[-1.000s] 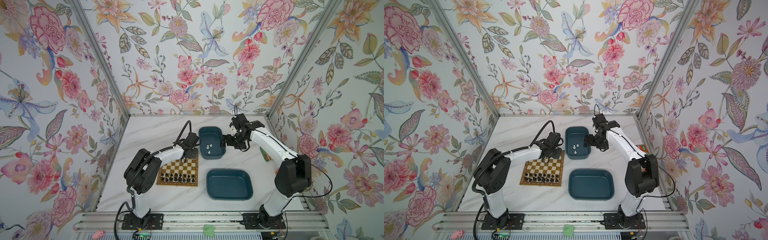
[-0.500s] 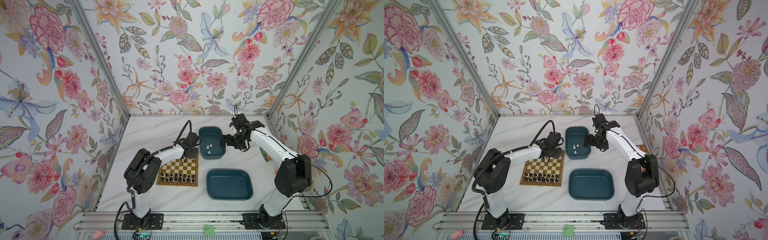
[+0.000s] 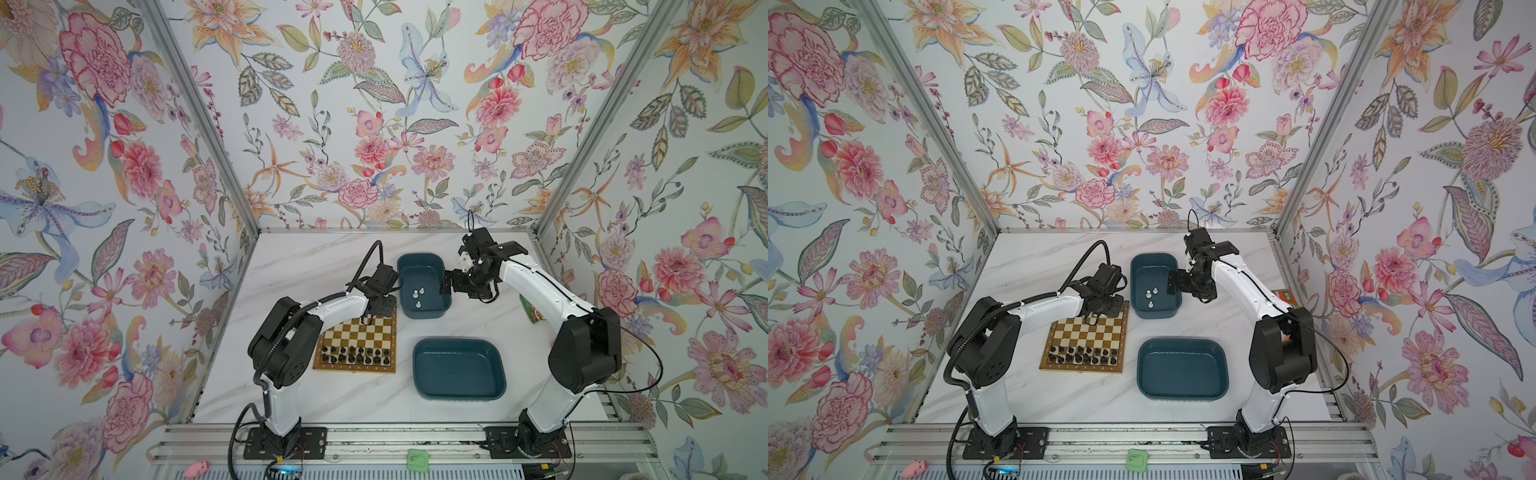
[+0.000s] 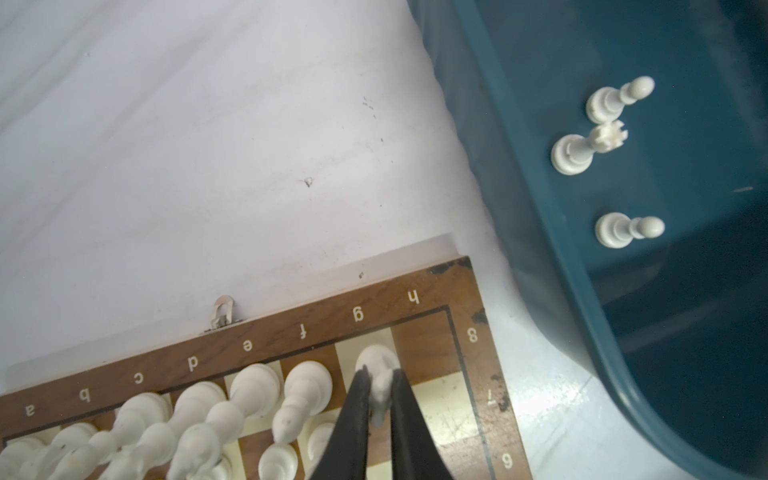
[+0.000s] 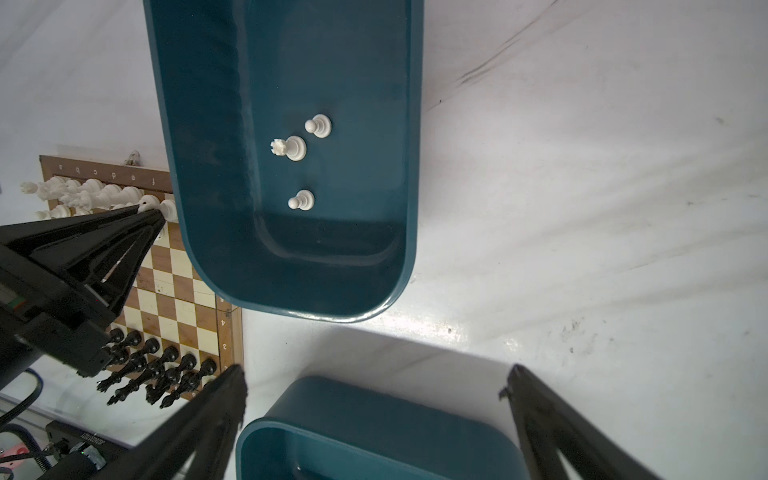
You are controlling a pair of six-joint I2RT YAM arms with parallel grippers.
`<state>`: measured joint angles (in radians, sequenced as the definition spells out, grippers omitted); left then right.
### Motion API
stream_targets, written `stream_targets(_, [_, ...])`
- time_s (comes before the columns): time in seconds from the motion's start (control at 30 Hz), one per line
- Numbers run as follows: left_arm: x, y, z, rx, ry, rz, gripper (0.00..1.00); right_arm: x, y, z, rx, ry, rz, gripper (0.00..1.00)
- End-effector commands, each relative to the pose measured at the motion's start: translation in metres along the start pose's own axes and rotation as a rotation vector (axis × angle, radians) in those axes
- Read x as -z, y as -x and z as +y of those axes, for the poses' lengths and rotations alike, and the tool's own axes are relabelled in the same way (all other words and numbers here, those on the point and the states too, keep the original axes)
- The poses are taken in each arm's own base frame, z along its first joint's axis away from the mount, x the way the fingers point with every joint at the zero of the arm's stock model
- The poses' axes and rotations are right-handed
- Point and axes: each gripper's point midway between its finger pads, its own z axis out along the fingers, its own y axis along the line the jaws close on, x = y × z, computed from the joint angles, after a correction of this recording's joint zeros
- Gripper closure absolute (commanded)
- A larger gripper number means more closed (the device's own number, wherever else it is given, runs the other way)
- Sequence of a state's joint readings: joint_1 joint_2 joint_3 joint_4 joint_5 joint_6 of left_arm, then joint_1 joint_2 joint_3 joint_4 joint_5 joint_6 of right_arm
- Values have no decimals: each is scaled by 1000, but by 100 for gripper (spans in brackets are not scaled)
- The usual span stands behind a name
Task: Set up the chess pieces on the board
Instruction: 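Lower the white piece onto the board's far rank and open the left gripper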
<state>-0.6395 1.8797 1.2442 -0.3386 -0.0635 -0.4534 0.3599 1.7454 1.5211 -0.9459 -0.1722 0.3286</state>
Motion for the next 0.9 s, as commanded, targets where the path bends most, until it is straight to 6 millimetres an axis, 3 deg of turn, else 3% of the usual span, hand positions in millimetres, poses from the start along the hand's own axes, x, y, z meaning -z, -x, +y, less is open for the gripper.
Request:
stream_targets(0.0, [-7,-10,11,2,35,33,85,-3,1,1,8,-5,9,1])
stream_targets(0.53, [-6,-14,19,19,48,34,84,-2,4,7,18,-1,4,1])
stream_targets(0.87, [0,-4,13,7,9,8,71,-4,3,10,20,-3,9,1])
